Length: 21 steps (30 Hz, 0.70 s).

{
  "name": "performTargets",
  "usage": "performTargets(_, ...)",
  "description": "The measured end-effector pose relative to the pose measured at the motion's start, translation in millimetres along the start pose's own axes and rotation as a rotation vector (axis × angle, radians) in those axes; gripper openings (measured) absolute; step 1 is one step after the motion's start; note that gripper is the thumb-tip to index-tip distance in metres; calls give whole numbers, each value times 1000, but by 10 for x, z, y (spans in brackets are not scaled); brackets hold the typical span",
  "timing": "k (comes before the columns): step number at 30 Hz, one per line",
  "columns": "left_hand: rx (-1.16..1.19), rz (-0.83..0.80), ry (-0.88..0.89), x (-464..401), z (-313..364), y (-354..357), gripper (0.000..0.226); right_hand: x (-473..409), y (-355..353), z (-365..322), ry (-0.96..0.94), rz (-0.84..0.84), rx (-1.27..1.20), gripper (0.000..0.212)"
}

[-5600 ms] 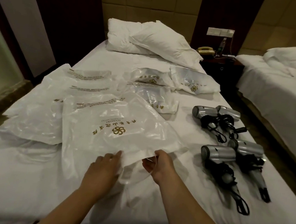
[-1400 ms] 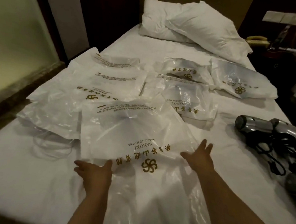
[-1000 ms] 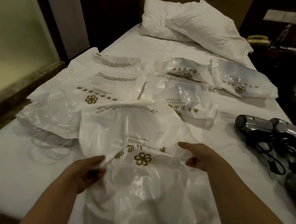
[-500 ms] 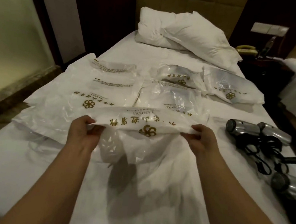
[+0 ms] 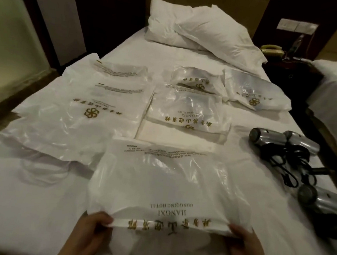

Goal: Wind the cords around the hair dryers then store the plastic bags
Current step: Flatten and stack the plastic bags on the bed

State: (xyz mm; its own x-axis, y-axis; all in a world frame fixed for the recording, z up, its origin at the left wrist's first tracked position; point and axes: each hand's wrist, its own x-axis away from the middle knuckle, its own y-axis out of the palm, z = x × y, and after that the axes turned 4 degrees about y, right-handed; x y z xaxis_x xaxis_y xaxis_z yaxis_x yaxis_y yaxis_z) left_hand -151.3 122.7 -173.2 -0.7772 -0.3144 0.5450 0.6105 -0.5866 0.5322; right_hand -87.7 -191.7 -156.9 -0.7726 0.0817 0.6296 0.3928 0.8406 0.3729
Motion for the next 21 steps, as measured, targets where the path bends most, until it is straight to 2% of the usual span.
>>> performTargets(2,-99,0,-24,113,-33,-88,54,109,-109,-4,-8,52,157,32)
performTargets(4,-271,44,-27,143,14,-152,64,180,-170,-58,-36,159,427,20)
performTargets(5,-340,96,-27,120,61,-189,62,179,-202,-82,-68,229,594,14)
performTargets(6,-407,145,-21,121,132,-205,48,200,-188,-120,-108,313,758,16)
performTargets(7,-500,182,13,143,217,-214,37,187,-183,-154,-159,387,900,27)
performTargets(9,-754,328,210,153,434,-140,36,258,-41,-260,-342,480,1024,49)
performTargets(11,-930,480,560,220,666,150,40,359,290,-349,-600,456,1019,54)
performTargets(13,-966,408,858,266,729,626,43,346,716,-336,-853,331,1066,51)
performTargets(14,-1049,311,924,241,663,868,46,288,933,-286,-926,242,1149,49)
performTargets(15,-1246,206,937,177,546,1076,50,226,1130,-212,-951,147,1266,49)
performTargets(16,-1492,106,913,86,383,1215,55,150,1275,-125,-933,70,1399,50)
performTargets(18,-1922,17,794,-166,37,1206,67,-37,1336,76,-817,-9,1679,55)
performTargets(21,-2110,-9,798,-391,-274,891,78,-236,1067,325,-678,-17,1851,64)
